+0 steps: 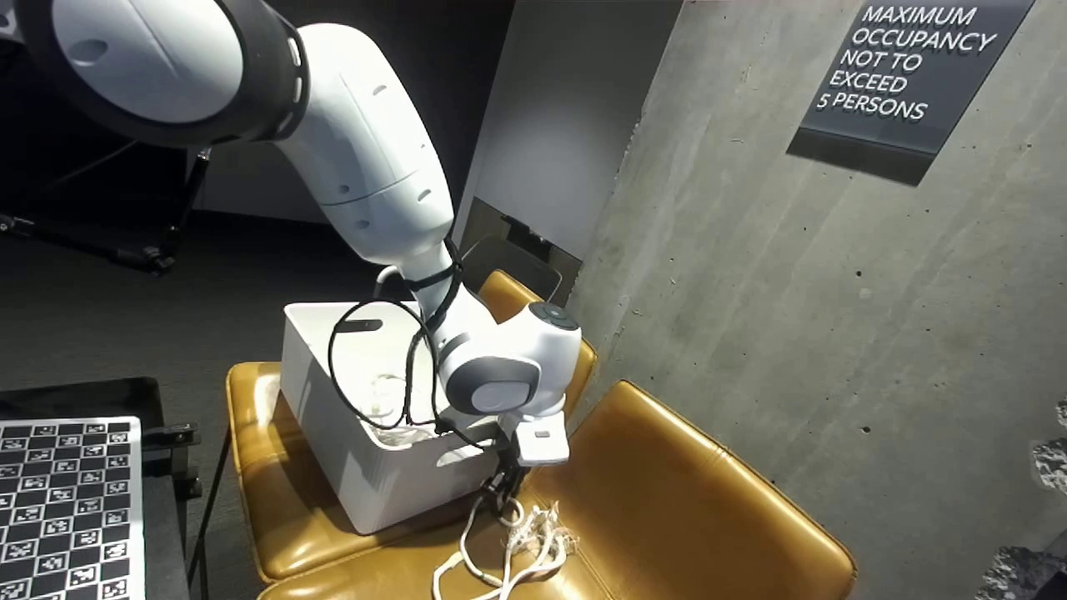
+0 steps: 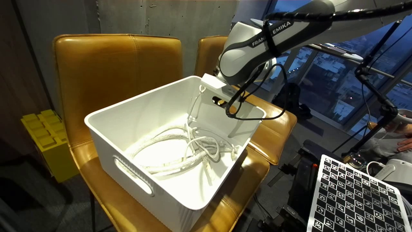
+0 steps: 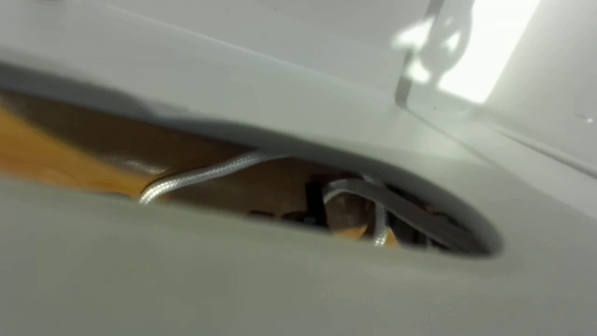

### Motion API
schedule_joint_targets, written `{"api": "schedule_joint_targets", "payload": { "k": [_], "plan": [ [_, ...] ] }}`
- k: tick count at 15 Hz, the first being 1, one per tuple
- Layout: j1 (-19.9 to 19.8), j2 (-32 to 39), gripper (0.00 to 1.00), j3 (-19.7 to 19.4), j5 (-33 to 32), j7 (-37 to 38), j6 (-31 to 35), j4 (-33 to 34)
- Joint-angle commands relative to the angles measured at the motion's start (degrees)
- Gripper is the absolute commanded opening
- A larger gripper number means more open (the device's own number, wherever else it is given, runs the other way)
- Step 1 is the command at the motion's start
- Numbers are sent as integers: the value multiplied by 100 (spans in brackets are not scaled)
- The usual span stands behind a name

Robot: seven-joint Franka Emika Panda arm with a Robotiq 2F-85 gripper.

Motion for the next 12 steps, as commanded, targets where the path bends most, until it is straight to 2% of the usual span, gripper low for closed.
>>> {"api": "schedule_joint_targets", "payload": {
  "k": [1, 2, 7, 9, 12],
  "plan": [
    [-85, 222, 9, 88, 86, -141, -147, 332],
    [-89, 220, 1, 84, 82, -146, -151, 333],
    [-68, -108, 1, 106, 60, -278, -74, -55],
    [-75, -574, 1, 131, 37, -528, 4, -549],
    [-120, -1448, 1, 146, -45, -1382, 287, -1477]
  ]
}}
